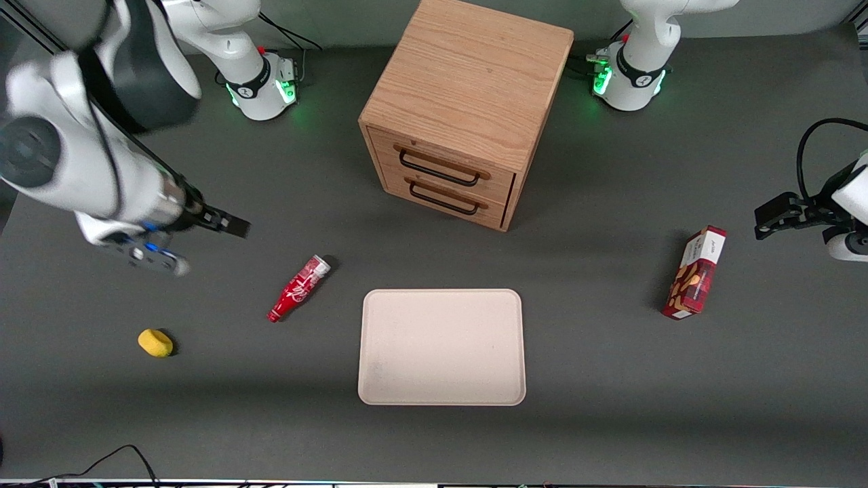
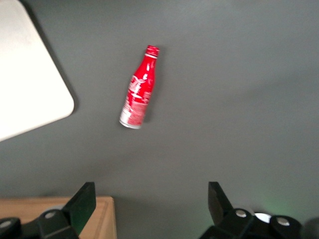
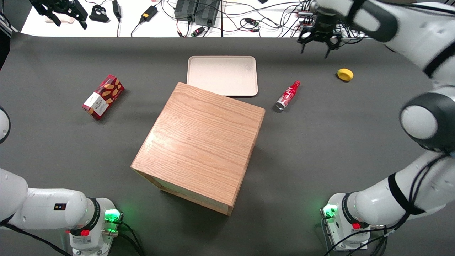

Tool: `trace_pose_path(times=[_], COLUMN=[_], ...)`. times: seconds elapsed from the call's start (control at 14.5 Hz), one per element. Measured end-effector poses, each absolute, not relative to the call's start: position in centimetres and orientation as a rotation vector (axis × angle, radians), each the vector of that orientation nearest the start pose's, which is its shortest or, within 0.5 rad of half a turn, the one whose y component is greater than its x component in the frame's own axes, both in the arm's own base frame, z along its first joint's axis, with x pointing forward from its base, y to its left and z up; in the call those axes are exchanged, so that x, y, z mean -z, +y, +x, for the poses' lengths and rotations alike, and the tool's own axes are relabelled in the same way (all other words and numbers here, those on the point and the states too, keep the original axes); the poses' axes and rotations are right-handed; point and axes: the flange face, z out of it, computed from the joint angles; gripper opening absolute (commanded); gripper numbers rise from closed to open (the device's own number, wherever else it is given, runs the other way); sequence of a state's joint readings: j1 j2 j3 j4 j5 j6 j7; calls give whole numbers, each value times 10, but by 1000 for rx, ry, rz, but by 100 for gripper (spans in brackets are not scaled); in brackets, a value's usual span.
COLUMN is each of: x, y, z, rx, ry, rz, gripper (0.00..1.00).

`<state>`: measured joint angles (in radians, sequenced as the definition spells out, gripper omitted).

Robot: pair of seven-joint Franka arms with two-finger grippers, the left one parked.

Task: Place coke bottle on tray
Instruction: 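Move the right gripper down toward the red Coca-Cola bottle, then close the right gripper around the bottle's body and lift it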

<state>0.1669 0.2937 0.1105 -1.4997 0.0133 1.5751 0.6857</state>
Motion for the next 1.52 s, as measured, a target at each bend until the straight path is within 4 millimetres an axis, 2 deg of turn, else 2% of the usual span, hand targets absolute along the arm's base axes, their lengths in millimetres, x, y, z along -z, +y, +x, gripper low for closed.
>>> trace_pose_path(times=[0.14, 0.28, 0.42, 0.55, 0.76, 1.18, 1.52], x=[-445, -404, -360, -327, -299, -233, -206], y=[169, 171, 172, 170, 169, 173, 172], z=[625, 634, 629, 619, 611, 612, 603], rx=[-303, -253, -207, -199, -169, -114, -145], ry=[791, 886, 982, 1017, 1081, 1201, 1204], rz=[-3076, -3037, -2997, -2984, -2971, -2979, -2992], gripper=[100, 100, 100, 100, 100, 100, 100])
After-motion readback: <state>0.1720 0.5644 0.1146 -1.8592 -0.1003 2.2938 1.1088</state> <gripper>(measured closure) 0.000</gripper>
